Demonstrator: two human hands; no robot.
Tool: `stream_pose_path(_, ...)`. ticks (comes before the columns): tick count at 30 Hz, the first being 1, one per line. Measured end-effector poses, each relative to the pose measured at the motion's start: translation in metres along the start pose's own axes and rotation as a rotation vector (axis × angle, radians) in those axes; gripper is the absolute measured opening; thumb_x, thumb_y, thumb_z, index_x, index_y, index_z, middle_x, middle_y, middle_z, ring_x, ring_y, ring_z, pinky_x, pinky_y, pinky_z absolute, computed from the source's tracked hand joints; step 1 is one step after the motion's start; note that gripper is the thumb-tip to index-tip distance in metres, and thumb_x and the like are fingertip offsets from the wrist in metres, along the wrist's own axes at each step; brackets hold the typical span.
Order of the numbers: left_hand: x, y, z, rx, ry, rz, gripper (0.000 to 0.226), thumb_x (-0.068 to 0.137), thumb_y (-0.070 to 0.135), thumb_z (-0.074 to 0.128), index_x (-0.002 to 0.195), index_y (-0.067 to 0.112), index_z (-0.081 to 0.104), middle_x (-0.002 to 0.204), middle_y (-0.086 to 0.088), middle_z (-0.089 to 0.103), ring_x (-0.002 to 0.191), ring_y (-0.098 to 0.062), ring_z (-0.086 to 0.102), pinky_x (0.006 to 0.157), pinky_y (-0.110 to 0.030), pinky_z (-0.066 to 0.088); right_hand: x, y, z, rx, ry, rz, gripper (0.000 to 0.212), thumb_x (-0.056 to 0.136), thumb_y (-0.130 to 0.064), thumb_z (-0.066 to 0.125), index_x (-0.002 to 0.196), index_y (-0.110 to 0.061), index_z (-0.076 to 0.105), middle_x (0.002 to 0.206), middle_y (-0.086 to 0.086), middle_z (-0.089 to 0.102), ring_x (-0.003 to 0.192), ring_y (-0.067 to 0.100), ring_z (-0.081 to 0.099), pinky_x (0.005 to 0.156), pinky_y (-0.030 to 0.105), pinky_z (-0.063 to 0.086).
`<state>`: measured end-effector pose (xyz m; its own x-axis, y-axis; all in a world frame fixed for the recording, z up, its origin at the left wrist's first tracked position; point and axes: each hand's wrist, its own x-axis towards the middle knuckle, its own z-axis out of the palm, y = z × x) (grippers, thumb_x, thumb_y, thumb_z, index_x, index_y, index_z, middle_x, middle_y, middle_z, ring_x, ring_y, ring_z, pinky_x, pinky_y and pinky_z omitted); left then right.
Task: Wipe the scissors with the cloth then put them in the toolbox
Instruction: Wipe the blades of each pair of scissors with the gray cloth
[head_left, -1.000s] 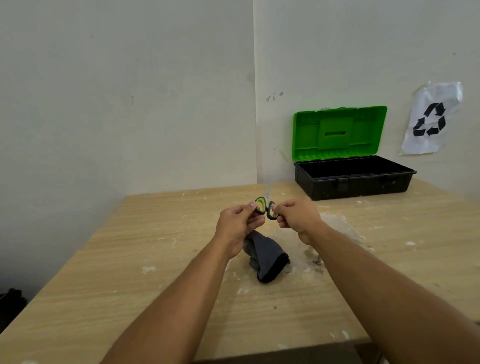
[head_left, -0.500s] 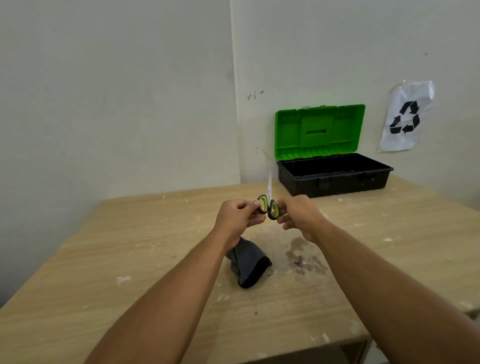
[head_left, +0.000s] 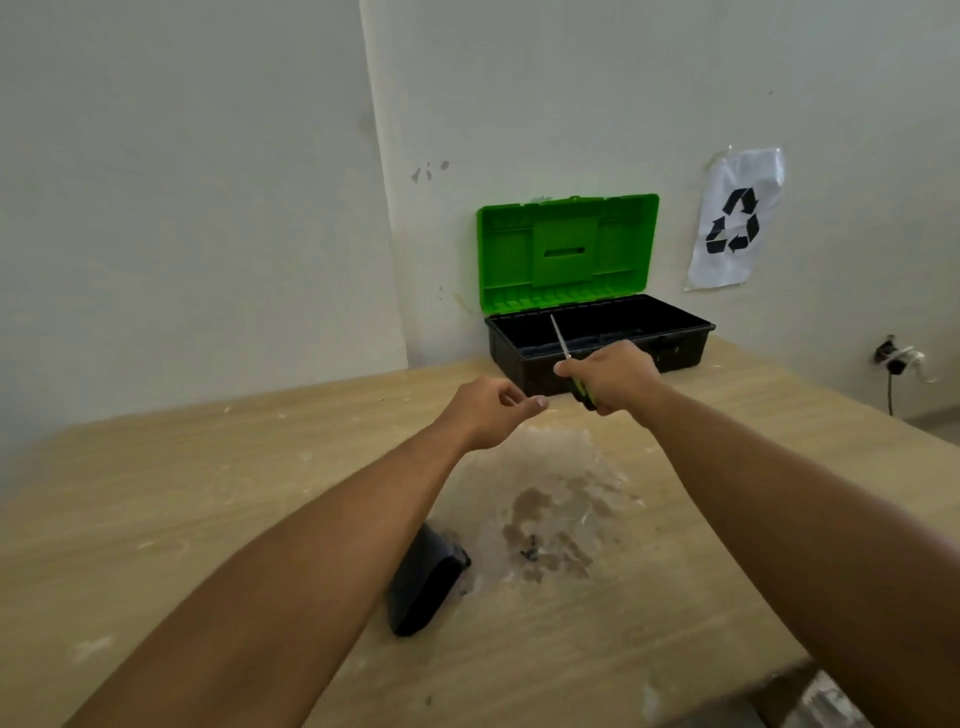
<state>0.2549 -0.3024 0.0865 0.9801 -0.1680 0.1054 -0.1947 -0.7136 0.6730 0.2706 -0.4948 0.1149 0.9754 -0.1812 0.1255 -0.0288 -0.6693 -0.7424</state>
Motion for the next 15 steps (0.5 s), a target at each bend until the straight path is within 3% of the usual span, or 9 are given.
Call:
stream_pose_path(4, 0.042, -0.014, 0.014, 0.354, -0.116, -0.069, 0.109, 0.058, 0.096, 0.051, 0.133, 0.017, 0.056, 0.134, -0.007, 0.058, 0.113, -0.025, 0.056, 0.084, -0.037, 0.046, 0.043, 0.028, -0.026, -0.099, 0.057, -0.002, 0.053, 0.078, -0.059, 0.073, 0.053, -0.012, 0.065, 0.044, -0.001, 0.061, 0.042, 0.018, 0.063, 0.049, 0.023, 0.051)
stream_pose_path(6, 0.06, -0.023, 0.02, 0.497, -0.156, -0.123, 0.145, 0.037, 0.108, 0.035, 0.148, 0.015, 0.039, 0.152, -0.013, 0.04, 0.136, -0.034, 0.041, 0.105, -0.051, 0.039, 0.067, 0.04, -0.039, -0.161, 0.06, -0.01, 0.054, 0.08, -0.057, 0.072, 0.053, -0.011, 0.064, 0.04, 0.0, 0.055, 0.041, 0.02, 0.059, 0.053, 0.027, 0.054)
stream_pose_path(7, 0.069, -0.026, 0.023, 0.535, -0.178, -0.147, 0.157, 0.029, 0.11, 0.028, 0.153, 0.015, 0.028, 0.159, -0.015, 0.028, 0.145, -0.036, 0.027, 0.112, -0.059, 0.029, 0.08, 0.044, -0.045, -0.199, 0.065, -0.014, 0.052, 0.081, -0.056, 0.071, 0.058, -0.01, 0.068, 0.044, 0.002, 0.058, 0.044, 0.021, 0.059, 0.06, 0.032, 0.057)
stream_pose_path(10, 0.095, -0.035, 0.034, 0.515, -0.218, -0.188, 0.165, 0.023, 0.111, 0.019, 0.159, 0.02, -0.002, 0.167, -0.009, -0.008, 0.153, -0.032, -0.01, 0.114, -0.069, 0.0, 0.118, 0.056, -0.057, -0.323, 0.088, -0.028, 0.05, 0.082, -0.054, 0.069, 0.083, -0.005, 0.078, 0.074, 0.015, 0.072, 0.067, 0.026, 0.062, 0.077, 0.041, 0.057)
stream_pose_path(12, 0.106, -0.042, 0.042, 0.502, -0.217, -0.2, 0.164, 0.026, 0.112, 0.018, 0.158, 0.018, -0.01, 0.167, -0.008, -0.015, 0.152, -0.03, -0.016, 0.113, -0.07, -0.005, 0.144, 0.063, -0.06, -0.404, 0.086, -0.039, 0.047, 0.082, -0.051, 0.069, 0.086, -0.005, 0.078, 0.079, 0.016, 0.071, 0.076, 0.029, 0.064, 0.075, 0.043, 0.059)
stream_pose_path(15, 0.119, -0.052, 0.051, 0.524, -0.183, -0.2, 0.162, 0.031, 0.112, 0.016, 0.158, 0.016, -0.011, 0.167, -0.006, -0.016, 0.152, -0.027, -0.016, 0.113, -0.07, -0.007, 0.182, 0.071, -0.061, -0.545, 0.081, -0.033, 0.042, 0.082, -0.05, 0.068, 0.083, -0.008, 0.074, 0.08, 0.012, 0.066, 0.075, 0.027, 0.061, 0.067, 0.035, 0.056)
